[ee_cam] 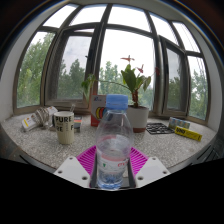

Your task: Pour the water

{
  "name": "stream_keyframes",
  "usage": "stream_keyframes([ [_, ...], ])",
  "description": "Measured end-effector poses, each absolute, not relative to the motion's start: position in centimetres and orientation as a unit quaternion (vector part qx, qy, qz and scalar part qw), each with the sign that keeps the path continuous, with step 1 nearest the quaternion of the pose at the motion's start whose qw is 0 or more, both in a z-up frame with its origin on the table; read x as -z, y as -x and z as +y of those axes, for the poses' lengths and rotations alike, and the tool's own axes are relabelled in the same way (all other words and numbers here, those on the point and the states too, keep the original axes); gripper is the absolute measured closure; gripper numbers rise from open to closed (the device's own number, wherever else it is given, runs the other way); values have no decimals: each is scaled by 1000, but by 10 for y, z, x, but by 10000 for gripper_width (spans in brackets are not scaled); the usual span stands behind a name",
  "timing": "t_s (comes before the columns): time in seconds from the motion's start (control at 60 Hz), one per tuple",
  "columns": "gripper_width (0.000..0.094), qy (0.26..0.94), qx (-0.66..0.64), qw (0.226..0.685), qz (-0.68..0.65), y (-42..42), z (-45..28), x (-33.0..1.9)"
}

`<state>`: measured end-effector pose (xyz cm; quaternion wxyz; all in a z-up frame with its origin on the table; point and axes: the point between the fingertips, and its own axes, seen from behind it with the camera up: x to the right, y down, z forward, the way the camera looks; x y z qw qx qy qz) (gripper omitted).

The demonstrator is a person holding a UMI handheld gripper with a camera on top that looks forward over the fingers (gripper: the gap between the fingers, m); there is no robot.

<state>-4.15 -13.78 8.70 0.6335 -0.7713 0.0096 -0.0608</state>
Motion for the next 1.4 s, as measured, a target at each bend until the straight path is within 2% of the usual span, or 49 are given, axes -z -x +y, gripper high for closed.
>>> stream_keyframes([
  [0.117, 619, 769, 64, 636, 16, 39, -137, -86],
  [0.283, 618, 769, 90, 632, 13, 28, -140, -95],
  [0.433, 619, 748, 199, 633, 0, -22, -131, -132],
  [0.55, 619, 702, 331, 629, -52, -64, -106, -195],
  [0.65, 618, 627, 455, 619, -130, -72, -74, -264],
  [0.783, 620, 498, 582, 586, -263, -35, -26, -345],
  [0.883, 622, 394, 641, 547, -367, 21, 10, -372],
  [1.017, 619, 272, 674, 482, -489, 98, 49, -359],
  [1.183, 619, 150, 668, 409, -603, 166, 78, -301],
  [1.3, 618, 105, 655, 375, -648, 192, 87, -262],
  [1.4, 616, 97, 648, 364, -662, 196, 92, -249],
])
